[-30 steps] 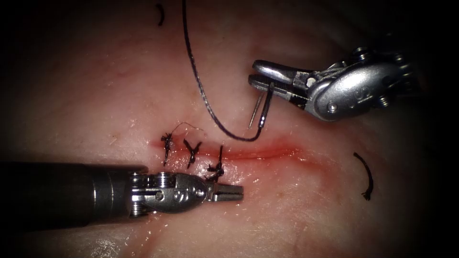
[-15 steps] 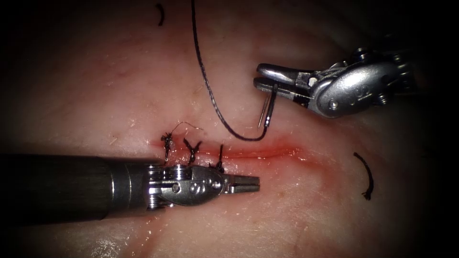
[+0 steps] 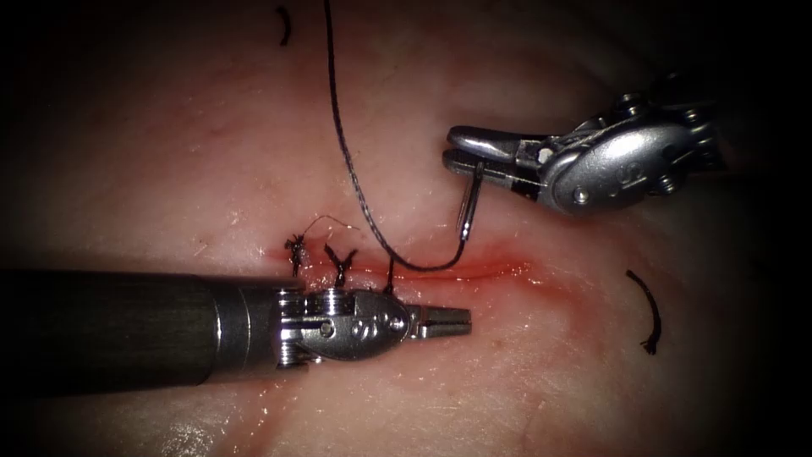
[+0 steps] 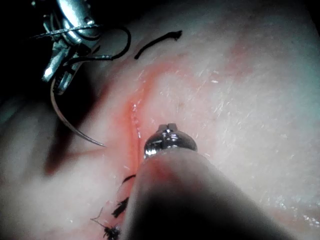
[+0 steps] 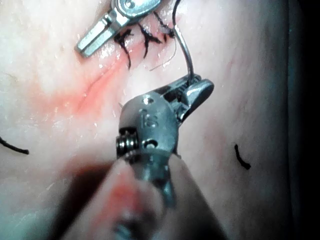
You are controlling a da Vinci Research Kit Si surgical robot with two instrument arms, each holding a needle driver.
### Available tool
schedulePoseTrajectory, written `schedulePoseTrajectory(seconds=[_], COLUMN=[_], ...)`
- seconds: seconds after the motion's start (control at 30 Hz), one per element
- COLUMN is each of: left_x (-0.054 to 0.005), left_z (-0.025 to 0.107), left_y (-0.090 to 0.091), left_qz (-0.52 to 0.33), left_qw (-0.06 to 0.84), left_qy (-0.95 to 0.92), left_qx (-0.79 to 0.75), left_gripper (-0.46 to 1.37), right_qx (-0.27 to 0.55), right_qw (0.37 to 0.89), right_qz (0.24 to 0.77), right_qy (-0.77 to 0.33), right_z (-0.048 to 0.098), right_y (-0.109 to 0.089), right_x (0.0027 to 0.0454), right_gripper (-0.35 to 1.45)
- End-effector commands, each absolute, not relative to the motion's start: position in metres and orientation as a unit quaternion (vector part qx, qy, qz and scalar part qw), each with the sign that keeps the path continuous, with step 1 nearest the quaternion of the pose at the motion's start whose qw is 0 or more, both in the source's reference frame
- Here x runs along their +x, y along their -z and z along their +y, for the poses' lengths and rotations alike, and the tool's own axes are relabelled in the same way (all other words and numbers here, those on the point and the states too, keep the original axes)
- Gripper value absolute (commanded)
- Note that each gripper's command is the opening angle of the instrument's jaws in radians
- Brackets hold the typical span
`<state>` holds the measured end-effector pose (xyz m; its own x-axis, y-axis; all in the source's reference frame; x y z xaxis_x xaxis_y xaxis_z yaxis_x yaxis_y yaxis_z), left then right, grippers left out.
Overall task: Wound Closure
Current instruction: Use the right needle driver to throw the suture needle through the top of the incision
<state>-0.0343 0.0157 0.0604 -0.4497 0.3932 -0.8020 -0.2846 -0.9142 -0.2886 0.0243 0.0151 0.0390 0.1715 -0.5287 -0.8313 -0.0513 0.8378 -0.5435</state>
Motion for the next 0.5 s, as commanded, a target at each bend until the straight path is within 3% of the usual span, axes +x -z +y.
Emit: schedulePoseTrajectory(seconds=[0.03,0.5], left_x=[-0.0342,-0.0339], left_z=[0.0157,0.0156], left_y=[-0.0603,-0.0603], left_qz=[-0.057,-0.057], left_qw=[0.198,0.197], left_qy=[-0.849,-0.849], left_qx=[-0.486,-0.486], left_gripper=[-0.35,-0.35], right_qx=[-0.238,-0.244], right_qw=[0.728,0.727], right_qz=[0.622,0.619], right_qy=[0.165,0.169], right_z=[0.015,0.0136], right_y=[-0.0392,-0.0408], right_x=[0.0243,0.0244], right_gripper=[-0.35,-0.35])
